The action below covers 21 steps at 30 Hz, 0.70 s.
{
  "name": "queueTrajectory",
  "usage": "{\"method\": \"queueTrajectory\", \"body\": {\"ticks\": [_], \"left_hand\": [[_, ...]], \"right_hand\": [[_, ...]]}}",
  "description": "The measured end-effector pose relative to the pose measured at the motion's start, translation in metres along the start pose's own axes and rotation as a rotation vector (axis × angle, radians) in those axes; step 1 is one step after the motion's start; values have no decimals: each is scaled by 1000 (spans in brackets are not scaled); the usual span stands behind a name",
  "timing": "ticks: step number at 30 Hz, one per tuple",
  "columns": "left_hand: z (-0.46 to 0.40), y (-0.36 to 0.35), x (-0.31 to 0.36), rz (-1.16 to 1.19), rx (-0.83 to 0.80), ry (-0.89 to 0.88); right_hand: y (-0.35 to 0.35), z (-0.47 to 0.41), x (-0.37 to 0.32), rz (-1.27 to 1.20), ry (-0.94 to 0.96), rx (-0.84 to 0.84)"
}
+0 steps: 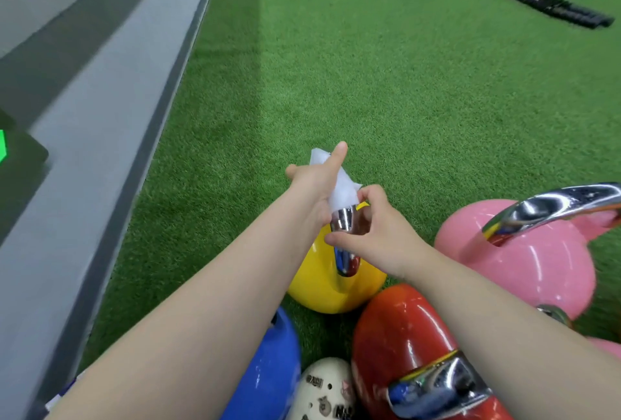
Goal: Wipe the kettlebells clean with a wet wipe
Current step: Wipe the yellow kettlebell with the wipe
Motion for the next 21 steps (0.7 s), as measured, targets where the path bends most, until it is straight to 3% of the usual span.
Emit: {"method": "queueTrajectory", "body": {"ticks": [4,6,8,10,14,18,21], "left_hand": [[20,24,-1,-142,234,-358],[39,45,-3,-448,300,-760],[47,57,-14,-844,213,-1048],[45,51,-22,-1144,49,-1103],[23,30,-10,-1415,-27,-1352],[-11,27,-1,-1427,-91,-1599],[-26,23,1,-1266,-81,-1539]], "right_hand": [[-1,-1,0,71,28,21],[-1,-1,0,93,32,14],[0,0,-1,113,45,13],[1,1,-1,152,58,27],[2,3,-1,200,79,50],[1,4,-3,198,52,54],[0,5,-4,212,29,59]]}}
Point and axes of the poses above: each hand's wrist, its own z-axis away from the middle knuckle, its own y-axis out of the back of the hand, x = y × z, the point moved 2 cm from there along -z, towards the middle knuckle, and after that the axes turned 5 degrees about -z, right-handed, at the moved point
